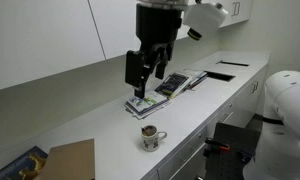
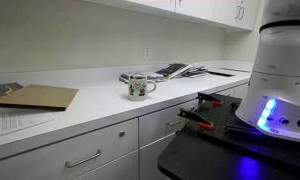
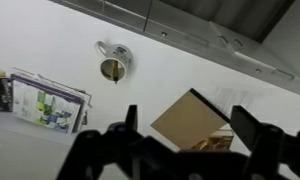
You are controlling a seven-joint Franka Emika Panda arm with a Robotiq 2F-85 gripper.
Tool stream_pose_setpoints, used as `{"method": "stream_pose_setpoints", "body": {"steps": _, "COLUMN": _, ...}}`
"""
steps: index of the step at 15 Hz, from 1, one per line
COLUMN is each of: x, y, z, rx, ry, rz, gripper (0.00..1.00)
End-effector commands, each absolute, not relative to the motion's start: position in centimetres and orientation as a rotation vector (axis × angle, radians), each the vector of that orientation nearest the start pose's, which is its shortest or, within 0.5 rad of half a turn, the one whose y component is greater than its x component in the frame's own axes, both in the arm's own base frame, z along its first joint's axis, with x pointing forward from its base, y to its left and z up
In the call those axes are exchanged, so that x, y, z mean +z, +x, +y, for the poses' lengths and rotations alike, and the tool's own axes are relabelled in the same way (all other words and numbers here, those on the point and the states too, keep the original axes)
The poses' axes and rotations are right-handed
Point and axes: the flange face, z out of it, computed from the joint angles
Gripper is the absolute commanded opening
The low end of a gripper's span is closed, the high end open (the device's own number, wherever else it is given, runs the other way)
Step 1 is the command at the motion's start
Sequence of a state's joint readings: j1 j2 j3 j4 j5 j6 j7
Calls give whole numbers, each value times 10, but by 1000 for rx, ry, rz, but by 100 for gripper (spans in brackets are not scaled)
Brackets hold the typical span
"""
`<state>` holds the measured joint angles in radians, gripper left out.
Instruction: Remove the yellow pen from inside the mug
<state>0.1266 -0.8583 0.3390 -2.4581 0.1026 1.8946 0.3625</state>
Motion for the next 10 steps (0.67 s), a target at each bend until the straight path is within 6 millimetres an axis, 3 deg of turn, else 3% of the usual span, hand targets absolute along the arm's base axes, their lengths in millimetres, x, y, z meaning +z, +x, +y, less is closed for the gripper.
{"method": "stream_pose_setpoints", "body": {"steps": 1, "x": 578, "y": 279, "z": 179, "rx": -480, "ry": -3155, "rz": -8, "gripper": 100}}
{"method": "stream_pose_setpoints", "body": {"steps": 5, "x": 578, "y": 279, "z": 179, "rx": -480, "ry": -3155, "rz": -8, "gripper": 100}}
{"method": "stream_pose_setpoints", "body": {"steps": 7, "x": 572, "y": 289, "z": 174, "rx": -455, "ry": -3135, "rz": -69, "gripper": 100}}
{"method": "stream_pose_setpoints", "body": {"steps": 10, "x": 544, "y": 314, "z": 147, "rx": -350, "ry": -3133, "rz": -70, "gripper": 100}}
